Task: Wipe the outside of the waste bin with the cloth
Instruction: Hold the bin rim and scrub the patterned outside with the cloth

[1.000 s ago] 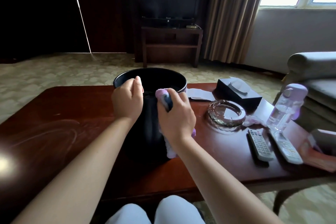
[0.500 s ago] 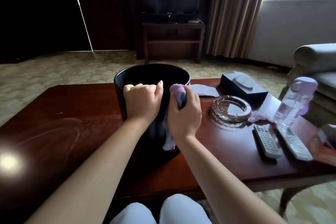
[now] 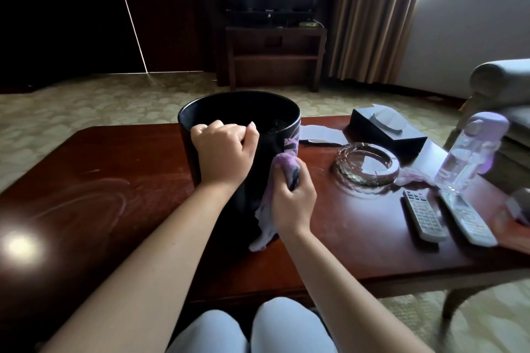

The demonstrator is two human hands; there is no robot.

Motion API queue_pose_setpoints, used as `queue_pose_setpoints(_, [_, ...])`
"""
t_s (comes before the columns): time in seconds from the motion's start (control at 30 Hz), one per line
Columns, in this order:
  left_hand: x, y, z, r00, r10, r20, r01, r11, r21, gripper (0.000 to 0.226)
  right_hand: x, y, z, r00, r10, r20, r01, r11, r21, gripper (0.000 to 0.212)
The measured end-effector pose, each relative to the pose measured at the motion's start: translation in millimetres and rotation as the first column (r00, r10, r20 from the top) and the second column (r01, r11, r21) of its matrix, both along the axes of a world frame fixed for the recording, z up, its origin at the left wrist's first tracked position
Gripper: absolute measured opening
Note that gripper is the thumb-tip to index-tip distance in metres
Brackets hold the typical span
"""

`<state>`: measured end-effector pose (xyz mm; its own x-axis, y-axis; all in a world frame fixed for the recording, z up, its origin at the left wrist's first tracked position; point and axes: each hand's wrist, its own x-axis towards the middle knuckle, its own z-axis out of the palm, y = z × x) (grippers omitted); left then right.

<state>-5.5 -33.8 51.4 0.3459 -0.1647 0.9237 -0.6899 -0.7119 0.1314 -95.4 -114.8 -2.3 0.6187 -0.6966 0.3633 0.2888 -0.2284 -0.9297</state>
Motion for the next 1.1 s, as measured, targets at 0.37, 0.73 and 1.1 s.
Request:
queue_pose_setpoints(0.37, [-1.0, -1.2, -1.6, 1.0, -0.008, 0.007, 0.009, 0.999, -0.052, 0.045, -1.9, -7.2, -76.3, 0.912, 0.008, -0.41, 0.097, 0.968, 0.234, 0.008])
queue_pose_setpoints(0.73, [0.2, -2.8, -2.9, 1.0, 0.006, 0.025, -0.004, 0.998, -0.07, 0.045, -8.7, -9.6, -98.8, 0.811, 0.061, -0.583, 0.061, 0.98, 0.188, 0.013])
queue_pose_setpoints(1.1, [0.2, -2.3, -1.9, 1.0, -0.009, 0.023, 0.011, 0.997, -0.079, 0.044, -5.2, -8.6, -82.2, 0.896, -0.024, -0.443, 0.104, 0.982, 0.158, 0.007])
